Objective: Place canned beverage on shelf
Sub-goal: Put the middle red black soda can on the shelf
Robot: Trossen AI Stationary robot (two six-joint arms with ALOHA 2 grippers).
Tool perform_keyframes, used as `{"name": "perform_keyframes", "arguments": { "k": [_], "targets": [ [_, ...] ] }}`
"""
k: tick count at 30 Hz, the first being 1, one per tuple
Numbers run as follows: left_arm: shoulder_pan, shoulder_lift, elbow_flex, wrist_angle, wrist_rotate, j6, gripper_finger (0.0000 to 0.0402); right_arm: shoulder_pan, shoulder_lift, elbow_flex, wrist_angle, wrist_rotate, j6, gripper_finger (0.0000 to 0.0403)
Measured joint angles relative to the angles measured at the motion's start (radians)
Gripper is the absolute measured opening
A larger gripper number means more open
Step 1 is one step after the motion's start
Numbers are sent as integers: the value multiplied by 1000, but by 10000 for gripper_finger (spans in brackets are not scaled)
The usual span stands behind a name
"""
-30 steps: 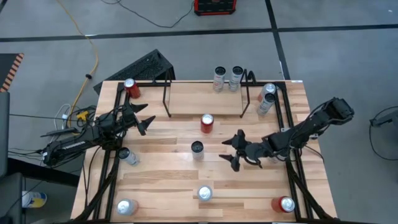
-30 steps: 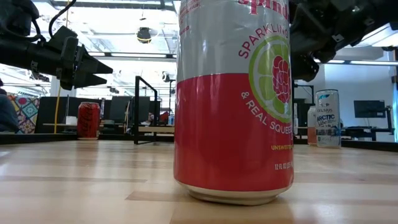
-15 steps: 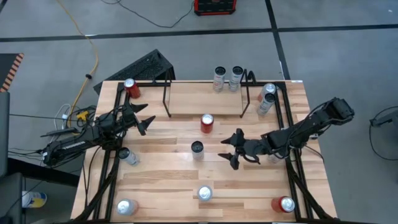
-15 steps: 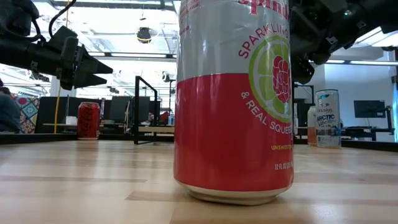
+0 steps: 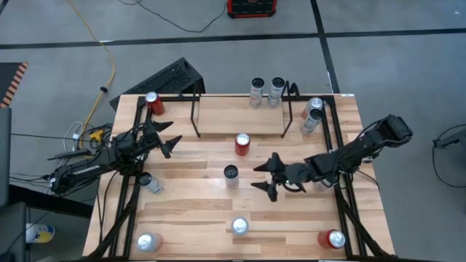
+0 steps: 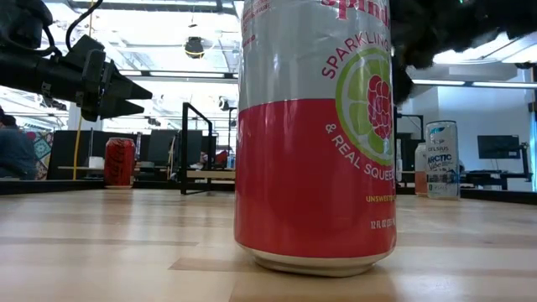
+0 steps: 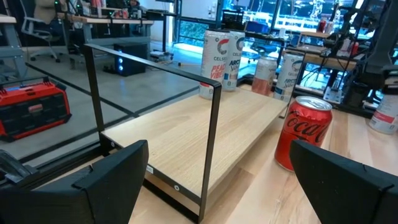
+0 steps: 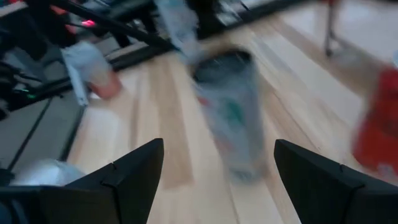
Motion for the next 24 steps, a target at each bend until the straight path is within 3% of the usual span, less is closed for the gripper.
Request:
{"name": "perform_keyframes", "arguments": {
  "k": [10,16,24],
  "targets": [
    [0,0,0,0,0,0,374,1,175,349,-239,16,-366,331],
    [0,0,0,0,1,0,374,-30,231,500,-331,16,-435,331],
    [0,0,0,0,1,0,374,-106,192,518,-540,16,-373,331]
  ]
}}
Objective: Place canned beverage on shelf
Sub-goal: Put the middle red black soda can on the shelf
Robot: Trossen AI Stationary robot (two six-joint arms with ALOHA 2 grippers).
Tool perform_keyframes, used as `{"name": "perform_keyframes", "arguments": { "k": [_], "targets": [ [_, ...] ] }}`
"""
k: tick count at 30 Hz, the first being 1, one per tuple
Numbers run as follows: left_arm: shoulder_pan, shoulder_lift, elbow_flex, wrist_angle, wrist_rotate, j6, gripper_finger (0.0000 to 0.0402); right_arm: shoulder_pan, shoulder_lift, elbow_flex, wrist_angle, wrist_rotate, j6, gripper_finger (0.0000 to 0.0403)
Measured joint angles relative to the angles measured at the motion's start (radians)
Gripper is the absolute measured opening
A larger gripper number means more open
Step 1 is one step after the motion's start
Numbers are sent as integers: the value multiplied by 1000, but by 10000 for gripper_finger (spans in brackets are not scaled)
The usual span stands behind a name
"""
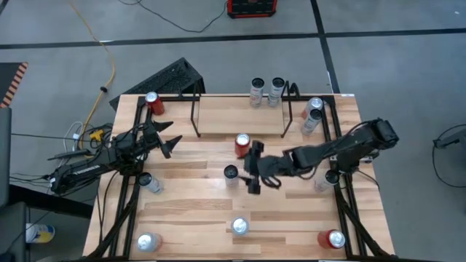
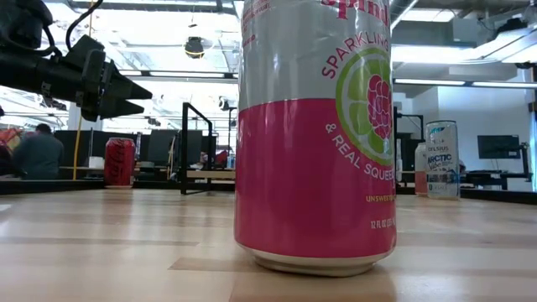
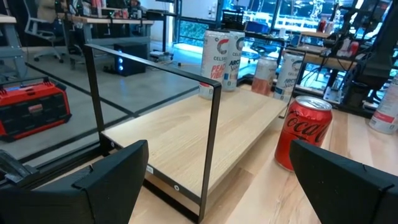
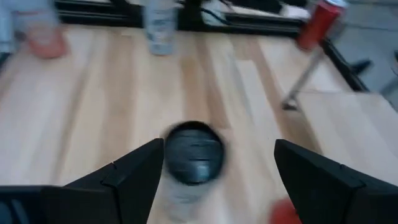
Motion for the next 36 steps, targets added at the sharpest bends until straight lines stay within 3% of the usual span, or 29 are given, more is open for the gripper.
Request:
{"name": "perform_keyframes", "arguments": {
  "k": [3,12,17,28,36],
  "targets": [
    [0,0,0,0,0,0,374,-58,-6,-6,-90,-1,10,331],
    [0,0,0,0,0,0,374,-235,-11,-17,-50,-9,-12,331],
    [0,0,0,0,0,0,374,-304,-10,-77,11,-10,57,331],
    [0,0,0,0,0,0,374,-306,43,-102,104,2,155,331],
    [0,0,0,0,0,0,374,-306,119,-103,140,79,166,331]
  ]
}}
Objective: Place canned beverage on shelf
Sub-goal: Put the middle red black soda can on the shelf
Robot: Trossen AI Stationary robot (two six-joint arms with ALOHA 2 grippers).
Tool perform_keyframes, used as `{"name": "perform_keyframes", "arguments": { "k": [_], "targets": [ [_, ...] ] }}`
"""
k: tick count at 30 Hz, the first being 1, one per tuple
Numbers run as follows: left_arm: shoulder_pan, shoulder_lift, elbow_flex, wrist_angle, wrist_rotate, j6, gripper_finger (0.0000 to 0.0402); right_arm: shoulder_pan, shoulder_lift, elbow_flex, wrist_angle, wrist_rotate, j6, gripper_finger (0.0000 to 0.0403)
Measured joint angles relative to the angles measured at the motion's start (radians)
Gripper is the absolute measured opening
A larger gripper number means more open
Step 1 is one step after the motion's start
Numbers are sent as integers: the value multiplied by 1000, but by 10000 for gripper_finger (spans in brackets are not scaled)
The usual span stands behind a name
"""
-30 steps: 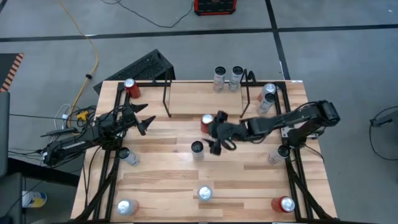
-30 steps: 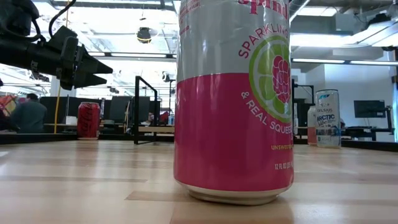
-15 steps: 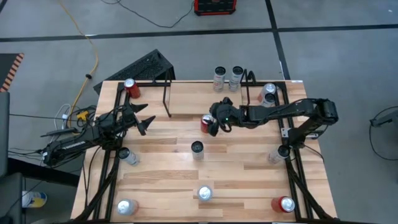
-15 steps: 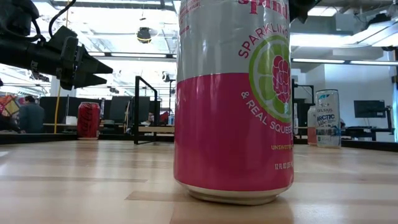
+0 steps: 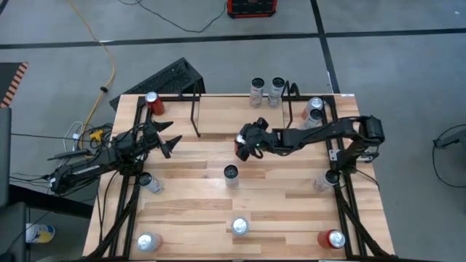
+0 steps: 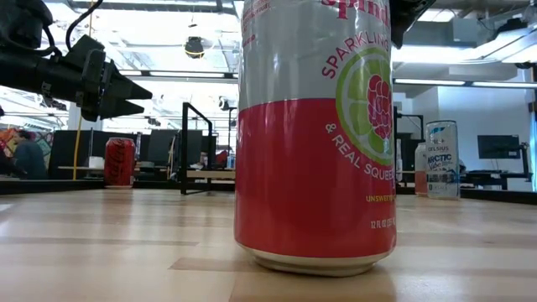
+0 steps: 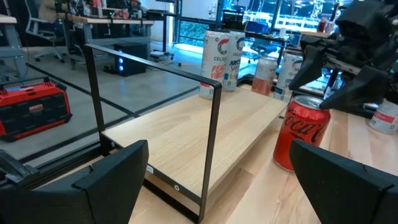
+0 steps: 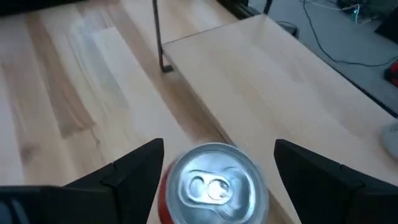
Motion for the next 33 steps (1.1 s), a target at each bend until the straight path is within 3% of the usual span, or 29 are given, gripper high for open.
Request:
{"name": "perform_keyframes", "arguments": {
  "k": [7,33],
  "targets": [
    [0,2,0,0,-1,0,374,0,50,-1,5,4,25,331],
    [0,4,0,0,2,0,374,12,46,0,-24,3,30,330]
  ]
}}
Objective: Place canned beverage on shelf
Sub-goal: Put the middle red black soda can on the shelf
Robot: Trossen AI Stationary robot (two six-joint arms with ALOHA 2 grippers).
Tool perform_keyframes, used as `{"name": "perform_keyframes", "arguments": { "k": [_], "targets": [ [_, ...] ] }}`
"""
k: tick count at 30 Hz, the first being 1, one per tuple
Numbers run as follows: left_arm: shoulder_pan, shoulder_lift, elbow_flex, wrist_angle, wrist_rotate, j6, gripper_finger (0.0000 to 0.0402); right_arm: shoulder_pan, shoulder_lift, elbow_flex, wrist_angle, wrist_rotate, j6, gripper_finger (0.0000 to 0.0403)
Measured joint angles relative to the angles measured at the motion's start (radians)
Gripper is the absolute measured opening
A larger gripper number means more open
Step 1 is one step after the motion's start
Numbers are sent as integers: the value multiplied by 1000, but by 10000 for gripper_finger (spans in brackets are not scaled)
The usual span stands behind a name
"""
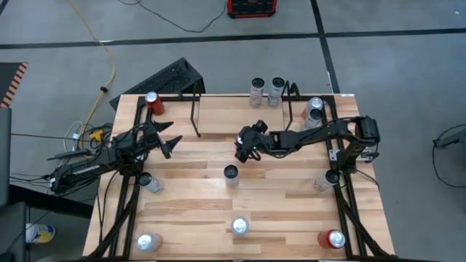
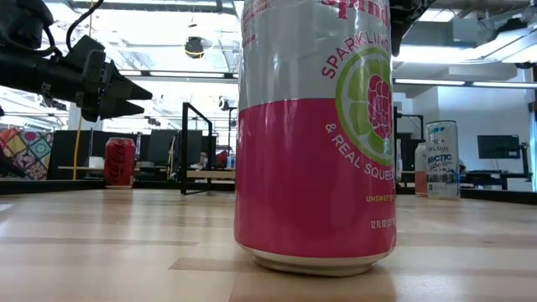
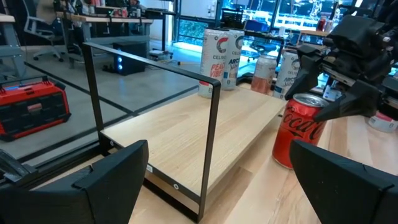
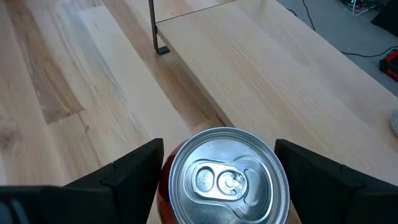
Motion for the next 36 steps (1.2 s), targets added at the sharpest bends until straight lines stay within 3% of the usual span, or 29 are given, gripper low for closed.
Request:
{"name": "perform_keyframes", "arguments": {
  "k": [36],
  "targets": [
    [0,0,0,0,0,0,374,51,-44,47,-46,-18,-71,282]
  ]
}}
